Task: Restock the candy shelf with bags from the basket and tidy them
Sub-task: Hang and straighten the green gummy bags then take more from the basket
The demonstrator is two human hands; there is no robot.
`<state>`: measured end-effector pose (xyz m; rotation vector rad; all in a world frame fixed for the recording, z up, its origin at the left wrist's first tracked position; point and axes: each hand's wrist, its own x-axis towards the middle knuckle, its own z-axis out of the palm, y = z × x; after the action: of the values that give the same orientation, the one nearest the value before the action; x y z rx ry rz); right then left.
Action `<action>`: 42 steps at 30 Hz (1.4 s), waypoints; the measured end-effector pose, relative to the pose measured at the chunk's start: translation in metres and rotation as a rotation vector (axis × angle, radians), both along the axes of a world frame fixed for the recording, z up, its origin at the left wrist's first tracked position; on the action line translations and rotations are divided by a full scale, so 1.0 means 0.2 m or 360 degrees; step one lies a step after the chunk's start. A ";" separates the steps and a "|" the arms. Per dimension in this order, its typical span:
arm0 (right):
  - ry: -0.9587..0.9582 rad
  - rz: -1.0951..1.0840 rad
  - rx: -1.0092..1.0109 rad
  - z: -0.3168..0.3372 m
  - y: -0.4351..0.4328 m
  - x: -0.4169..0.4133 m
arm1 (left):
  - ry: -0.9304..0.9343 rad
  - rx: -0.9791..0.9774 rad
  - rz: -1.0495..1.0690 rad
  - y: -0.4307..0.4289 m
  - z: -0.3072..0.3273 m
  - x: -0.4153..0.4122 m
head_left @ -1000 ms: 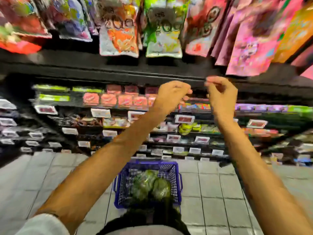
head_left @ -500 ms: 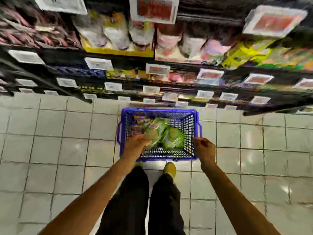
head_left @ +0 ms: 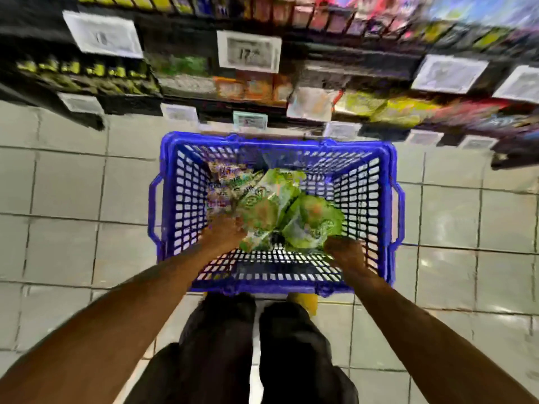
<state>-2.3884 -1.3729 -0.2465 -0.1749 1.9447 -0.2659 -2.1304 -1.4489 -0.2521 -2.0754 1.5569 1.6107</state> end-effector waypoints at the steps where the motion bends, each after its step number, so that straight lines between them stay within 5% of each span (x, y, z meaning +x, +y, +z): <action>1: 0.0021 0.0024 -0.0005 -0.08 -0.02 0.02 | -0.0048 -0.0043 -0.0072 -0.03 -0.09 -0.01; 6: 0.0301 0.0308 -0.0039 -0.39 -0.14 0.13 | -0.0084 -0.0274 -0.0054 -0.13 -0.43 -0.09; 9: 0.0371 0.0150 0.0042 -0.51 -0.16 0.15 | -0.0127 -0.0286 0.0102 -0.16 -0.52 -0.15; 12: 0.0182 0.0006 -0.0025 -0.57 -0.16 0.15 | -0.0279 -0.0320 -0.0175 -0.19 -0.57 -0.19; 17: 0.0548 0.0352 0.0219 -0.49 -0.20 0.20 | -0.0027 -0.0153 -0.0005 -0.21 -0.49 -0.24; 25: 0.0057 0.0060 0.0146 -0.20 -0.16 0.12 | 0.0402 0.0469 0.0919 -0.04 -0.19 -0.17; 28: 0.0297 0.0300 0.0289 -0.23 -0.17 0.11 | 0.0893 0.0710 0.1375 -0.05 -0.21 -0.18; 31: 0.0297 0.0263 0.0248 -0.32 -0.18 0.13 | 0.0917 0.0689 0.1363 -0.02 -0.27 -0.22; 34: 0.0252 0.0198 0.0260 -0.42 -0.17 0.16 | 0.0845 0.0802 0.0896 0.01 -0.32 -0.26; 36: 0.0211 0.0066 0.0222 -0.47 -0.16 0.17 | 0.0622 0.0776 0.0216 -0.01 -0.33 -0.27; 39: -0.0046 -0.0618 -0.0049 -0.51 -0.16 0.18 | -0.0104 0.0113 -0.1090 -0.09 -0.40 -0.28; 40: -0.0125 -0.0907 -0.0108 -0.51 -0.17 0.18 | -0.0301 -0.0126 -0.1369 -0.12 -0.41 -0.29; 42: -0.0244 -0.1262 -0.0170 -0.50 -0.20 0.19 | -0.0230 -0.0274 -0.1454 -0.17 -0.45 -0.32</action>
<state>-2.3513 -1.4125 -0.3467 0.5487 1.7650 -0.8736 -2.1950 -1.4822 -0.3428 -1.1469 2.1603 0.9827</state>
